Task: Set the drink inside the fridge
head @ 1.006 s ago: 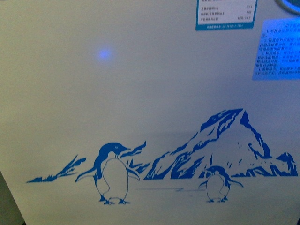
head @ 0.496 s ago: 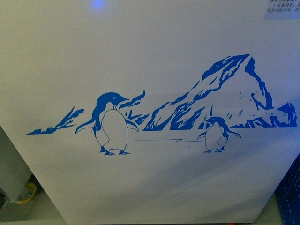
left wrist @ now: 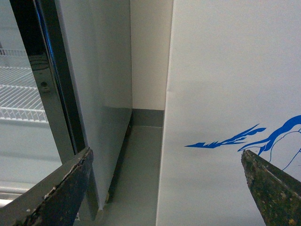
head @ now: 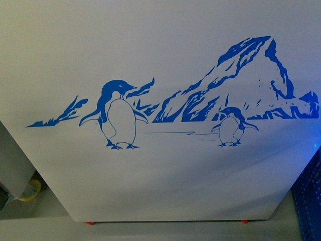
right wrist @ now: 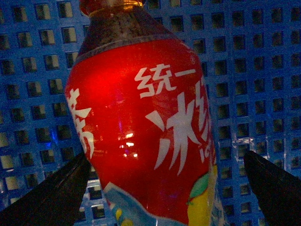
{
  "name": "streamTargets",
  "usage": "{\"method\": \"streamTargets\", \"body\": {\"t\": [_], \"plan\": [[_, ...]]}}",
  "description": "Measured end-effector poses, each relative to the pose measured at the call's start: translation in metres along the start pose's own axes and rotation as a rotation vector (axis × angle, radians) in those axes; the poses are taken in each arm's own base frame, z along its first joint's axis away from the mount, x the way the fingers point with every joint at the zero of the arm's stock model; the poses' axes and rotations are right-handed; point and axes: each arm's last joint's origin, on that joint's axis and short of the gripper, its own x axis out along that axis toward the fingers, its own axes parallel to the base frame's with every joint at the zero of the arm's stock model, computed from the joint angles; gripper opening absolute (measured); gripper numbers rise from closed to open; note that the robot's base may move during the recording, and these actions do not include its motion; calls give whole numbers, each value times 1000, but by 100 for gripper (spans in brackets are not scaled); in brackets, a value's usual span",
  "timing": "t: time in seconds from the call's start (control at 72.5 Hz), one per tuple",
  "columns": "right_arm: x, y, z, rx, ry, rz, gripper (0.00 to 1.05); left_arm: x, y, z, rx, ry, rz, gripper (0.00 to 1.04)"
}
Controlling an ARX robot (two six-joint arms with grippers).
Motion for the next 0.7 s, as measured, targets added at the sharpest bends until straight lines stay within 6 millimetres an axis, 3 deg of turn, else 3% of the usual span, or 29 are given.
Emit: {"method": "streamTargets", "body": {"t": [0.11, 0.317, 0.441, 0.565, 0.703], "plan": [[4, 4, -1, -8, 0, -7, 96, 0, 0, 0, 0, 0, 0, 97], [1, 5, 0, -12, -14, -7, 69, 0, 0, 0, 0, 0, 0, 97], [-12, -3, 1, 16, -25, -17, 53, 0, 0, 0, 0, 0, 0, 97], [-38, -15, 10, 62, -57, -18, 41, 0, 0, 0, 0, 0, 0, 97], [-93, -31, 39, 104, -175, 0, 39, 0, 0, 0, 0, 0, 0, 97]]}}
